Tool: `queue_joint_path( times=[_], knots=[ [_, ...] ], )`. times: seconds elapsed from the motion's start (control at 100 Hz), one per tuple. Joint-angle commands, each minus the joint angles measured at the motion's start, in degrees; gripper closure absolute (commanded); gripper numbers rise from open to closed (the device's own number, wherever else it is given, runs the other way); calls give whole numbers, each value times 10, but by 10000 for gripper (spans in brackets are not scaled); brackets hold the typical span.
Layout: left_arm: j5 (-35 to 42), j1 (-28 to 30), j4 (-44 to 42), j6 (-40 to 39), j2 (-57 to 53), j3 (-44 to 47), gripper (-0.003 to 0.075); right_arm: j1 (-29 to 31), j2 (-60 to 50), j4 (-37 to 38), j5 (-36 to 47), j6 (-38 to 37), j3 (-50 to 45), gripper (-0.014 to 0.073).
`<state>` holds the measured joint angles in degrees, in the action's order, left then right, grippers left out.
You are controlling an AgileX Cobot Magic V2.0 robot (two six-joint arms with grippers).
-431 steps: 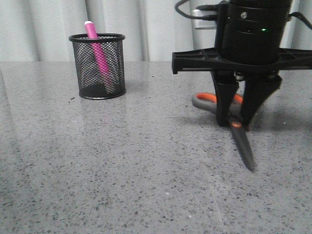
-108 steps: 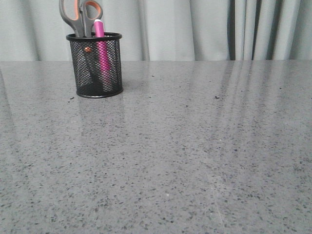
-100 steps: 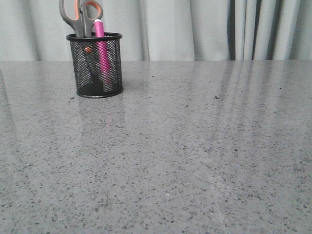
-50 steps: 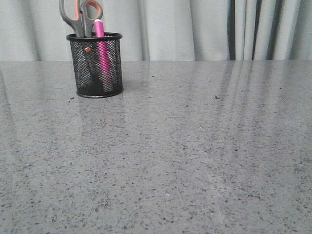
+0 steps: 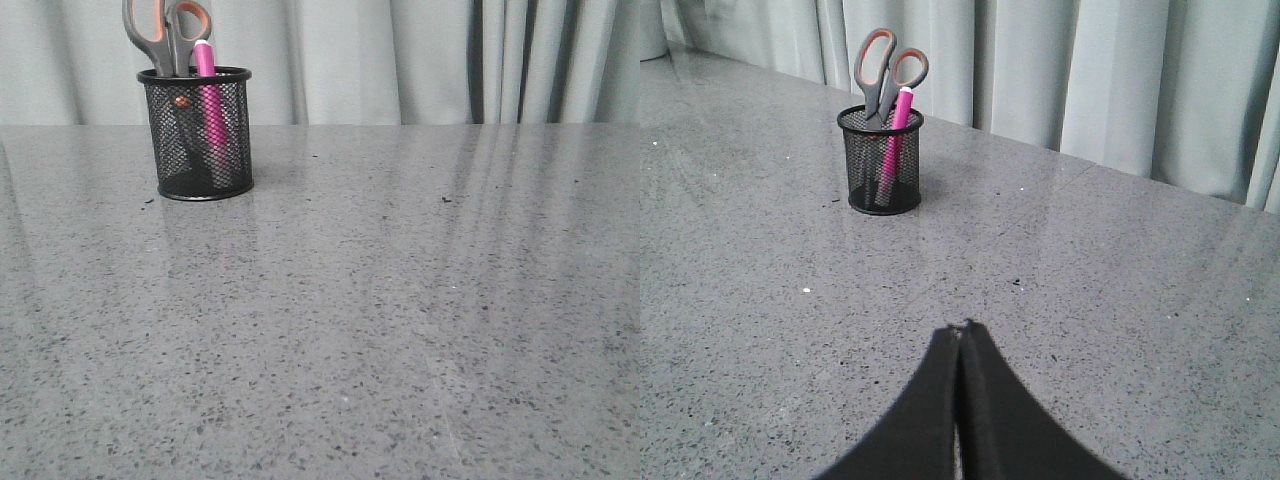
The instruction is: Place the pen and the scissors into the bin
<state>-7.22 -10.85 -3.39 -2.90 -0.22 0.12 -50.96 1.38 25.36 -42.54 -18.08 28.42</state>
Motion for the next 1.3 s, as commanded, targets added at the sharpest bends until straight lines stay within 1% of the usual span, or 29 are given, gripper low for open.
queue_joint_path(
  times=[0.0, 0.05, 0.11, 0.22, 0.98, 1.01, 1.08, 1.1, 1.18, 1.24, 1.29],
  knots=[
    [38, 38, 16, 0, 4, 25, 739, 0, 8, 15, 43, 6, 11, 662],
    [12, 53, -4, 0, 2, 24, 739, 0, 8, 15, 43, 6, 11, 662],
    [-21, 64, -7, 0, -9, 25, 739, 0, 8, 15, 43, 6, 11, 662],
    [-94, 68, -6, 0, -19, 25, 739, 0, 8, 15, 43, 6, 11, 662],
    [-91, 68, -1, 0, -19, 25, 739, 0, 8, 15, 43, 6, 11, 662],
    [-91, 68, -1, 0, -19, 25, 739, 0, 8, 15, 32, 5, 11, 662],
    [-91, 68, -1, 0, -19, 25, 739, 0, 8, 60, -19, 5, 4, 662],
    [-91, 68, -1, 0, -19, 25, 739, 0, 8, 77, -21, 5, 1, 662],
    [-91, 68, -1, 0, -19, 25, 739, 9, 7, 113, 32, 5, -20, 662],
    [-91, 68, -1, 0, -19, 25, 739, 36, 9, 113, 77, 5, -39, 662],
    [-91, 68, -1, 0, -19, 25, 739, 68, 15, 95, 109, 5, -56, 662]
  ],
)
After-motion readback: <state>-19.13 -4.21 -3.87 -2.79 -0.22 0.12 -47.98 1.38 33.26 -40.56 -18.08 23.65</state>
